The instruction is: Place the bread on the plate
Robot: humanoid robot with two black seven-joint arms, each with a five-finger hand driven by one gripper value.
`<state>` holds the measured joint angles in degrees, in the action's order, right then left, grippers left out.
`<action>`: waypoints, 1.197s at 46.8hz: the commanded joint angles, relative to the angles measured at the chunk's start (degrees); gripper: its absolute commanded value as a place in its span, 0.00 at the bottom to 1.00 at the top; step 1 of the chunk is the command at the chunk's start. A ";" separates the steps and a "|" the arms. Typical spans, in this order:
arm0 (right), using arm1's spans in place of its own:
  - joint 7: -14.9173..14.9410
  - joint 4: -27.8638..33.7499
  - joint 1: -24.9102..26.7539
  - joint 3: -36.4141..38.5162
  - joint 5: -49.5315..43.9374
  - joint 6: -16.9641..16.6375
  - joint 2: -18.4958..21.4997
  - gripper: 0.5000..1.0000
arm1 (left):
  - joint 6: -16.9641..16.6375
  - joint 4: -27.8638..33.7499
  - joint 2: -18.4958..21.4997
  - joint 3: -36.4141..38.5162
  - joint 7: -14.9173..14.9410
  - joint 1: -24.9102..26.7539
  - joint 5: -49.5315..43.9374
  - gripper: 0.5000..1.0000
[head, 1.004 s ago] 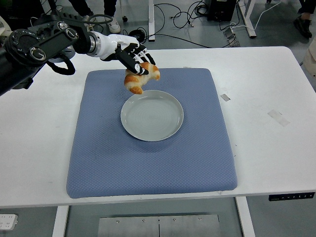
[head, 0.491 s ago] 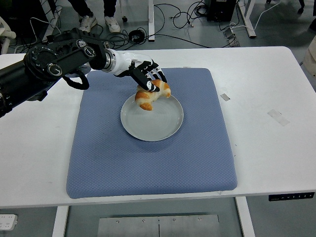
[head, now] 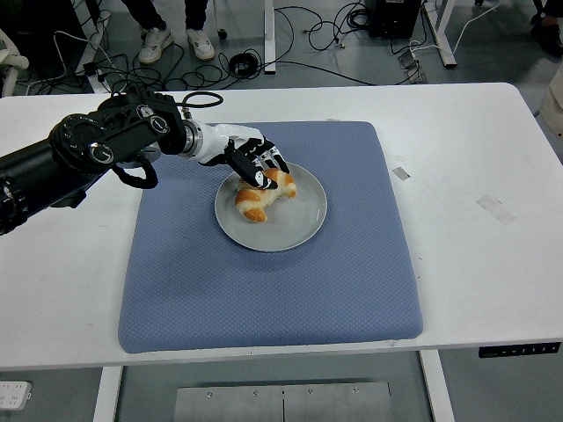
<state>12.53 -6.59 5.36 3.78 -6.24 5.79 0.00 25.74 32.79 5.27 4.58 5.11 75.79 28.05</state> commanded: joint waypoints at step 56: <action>-0.05 -0.09 0.00 0.00 0.00 0.01 0.00 1.00 | -0.25 -0.53 3.61 -6.07 -0.27 5.60 -2.56 0.73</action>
<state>12.53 -6.68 5.36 3.85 -6.24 5.81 0.00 25.67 32.44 8.62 -0.99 4.99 81.23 25.71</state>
